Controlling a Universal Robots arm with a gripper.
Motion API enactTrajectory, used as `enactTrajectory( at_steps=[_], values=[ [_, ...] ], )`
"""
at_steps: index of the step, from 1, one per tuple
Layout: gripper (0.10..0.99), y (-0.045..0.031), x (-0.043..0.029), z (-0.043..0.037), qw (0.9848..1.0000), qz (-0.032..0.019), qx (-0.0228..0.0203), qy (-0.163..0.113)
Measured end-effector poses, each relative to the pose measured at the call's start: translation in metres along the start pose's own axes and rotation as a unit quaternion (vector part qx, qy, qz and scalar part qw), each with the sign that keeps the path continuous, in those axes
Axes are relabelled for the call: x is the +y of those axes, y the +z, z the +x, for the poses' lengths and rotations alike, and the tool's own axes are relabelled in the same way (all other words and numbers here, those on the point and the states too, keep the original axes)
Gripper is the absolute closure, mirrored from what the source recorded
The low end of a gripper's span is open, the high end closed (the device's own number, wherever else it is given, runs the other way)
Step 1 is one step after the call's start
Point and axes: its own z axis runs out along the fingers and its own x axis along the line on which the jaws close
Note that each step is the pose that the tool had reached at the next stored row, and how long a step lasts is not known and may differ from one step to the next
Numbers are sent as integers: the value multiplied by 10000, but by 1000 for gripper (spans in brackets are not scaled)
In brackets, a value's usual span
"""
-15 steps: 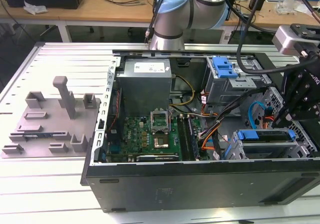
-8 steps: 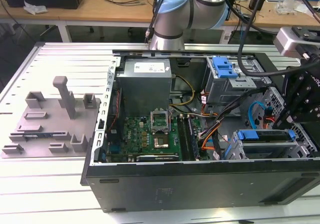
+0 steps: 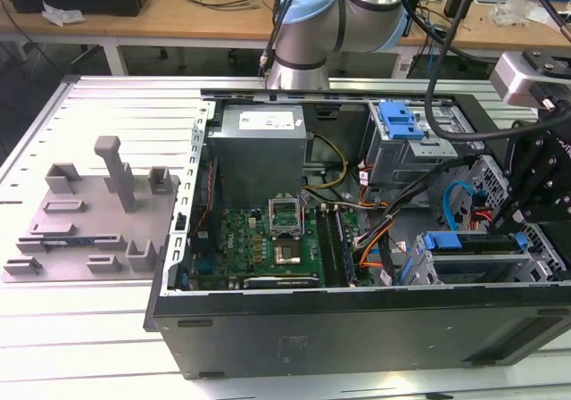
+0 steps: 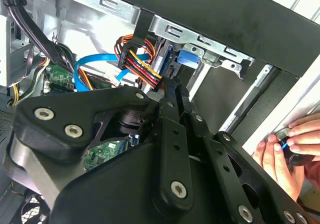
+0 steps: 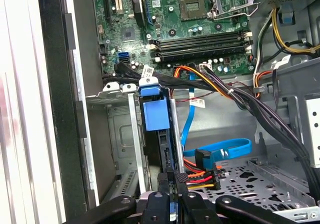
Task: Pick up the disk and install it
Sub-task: 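Insert the first disk wire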
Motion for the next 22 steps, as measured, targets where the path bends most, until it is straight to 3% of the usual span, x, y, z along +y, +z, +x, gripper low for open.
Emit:
enactTrajectory(
  at_steps=[9,16,22],
  values=[
    [925,0,-1,-30,10000,0,0,-10],
    [925,-1,-2,-32,9997,7,8,-248],
    [925,5,-4,-20,9997,6,8,-257]
  ],
)
